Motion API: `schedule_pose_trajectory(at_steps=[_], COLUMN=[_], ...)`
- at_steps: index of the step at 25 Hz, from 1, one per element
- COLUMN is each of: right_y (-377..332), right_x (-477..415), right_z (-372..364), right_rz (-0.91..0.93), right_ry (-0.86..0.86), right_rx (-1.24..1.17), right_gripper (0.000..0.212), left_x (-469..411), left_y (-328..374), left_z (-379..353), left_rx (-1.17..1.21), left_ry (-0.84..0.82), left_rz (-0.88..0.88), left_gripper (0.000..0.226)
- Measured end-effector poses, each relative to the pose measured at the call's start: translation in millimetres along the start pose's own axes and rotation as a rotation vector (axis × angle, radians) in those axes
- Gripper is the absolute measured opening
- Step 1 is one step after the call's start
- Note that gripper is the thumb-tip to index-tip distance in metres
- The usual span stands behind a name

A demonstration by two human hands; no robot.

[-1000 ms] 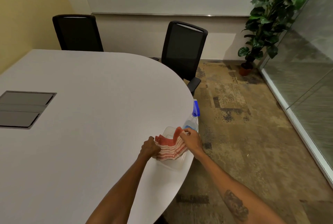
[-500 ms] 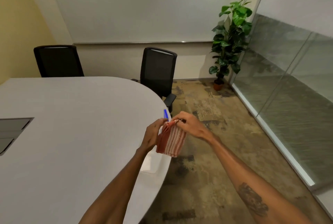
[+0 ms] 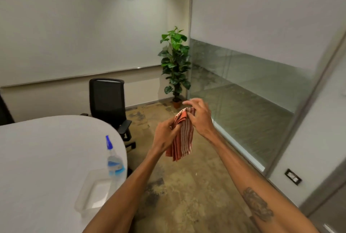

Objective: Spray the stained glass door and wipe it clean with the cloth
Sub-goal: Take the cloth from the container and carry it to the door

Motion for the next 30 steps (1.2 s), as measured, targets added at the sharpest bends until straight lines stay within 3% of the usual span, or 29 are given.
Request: schedule_pose_trajectory(at_steps=[2,4,8,11,15,18,21,27,30], right_y=[13.6,31.9,56.0,65.0,75.8,83.5,94.5,124.1,144.6], right_x=[16.7,38.9,77.7,104.4,140.6,165.4,184.9,217.1,230.1], right_z=[58.7,111.5,187.6,250.8,329.2,381.3,426.2,519.3,574.9], right_rz=[-0.039,-0.088,-0.141,-0.14,-0.145,-0.152,-0.172,-0.234,-0.268], right_ry=[0.246,0.386,0.396,0.487,0.611,0.703,0.765,0.878,0.989], right_rx=[-0.003,-0.116,-0.232,-0.259,-0.251,-0.236,-0.24,-0.213,-0.248], right_gripper=[0.029,0.018,0.026,0.025,0.02,0.019,0.025,0.017,0.023], left_x=[-14.1,-24.8,-30.6,-26.8,-15.3,-6.7,-4.1,-10.2,-25.8], left_y=[45.8,97.4,195.2,257.0,331.2,382.5,424.0,506.5,542.4], left_z=[-24.4,-53.2,-109.8,-155.2,-204.0,-231.7,-258.6,-327.1,-371.9], left_rx=[0.041,0.092,0.153,0.193,0.294,0.432,0.555,0.662,0.709], left_ry=[0.042,0.056,0.035,-0.086,-0.247,-0.281,-0.309,-0.397,-0.457], left_rz=[0.006,-0.001,-0.098,-0.217,-0.384,-0.452,-0.377,-0.324,-0.262], left_gripper=[0.032,0.028,0.026,0.028,0.053,0.049,0.036,0.024,0.041])
Point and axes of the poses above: each hand's wrist, its own x-axis away from the middle knuckle, its own z-axis out of the back of the hand, y = z × x, the point moved 8 cm from there along -x, towards the middle knuckle, and after that the axes turned 15 degrees about -x, right-handed, at the moved point
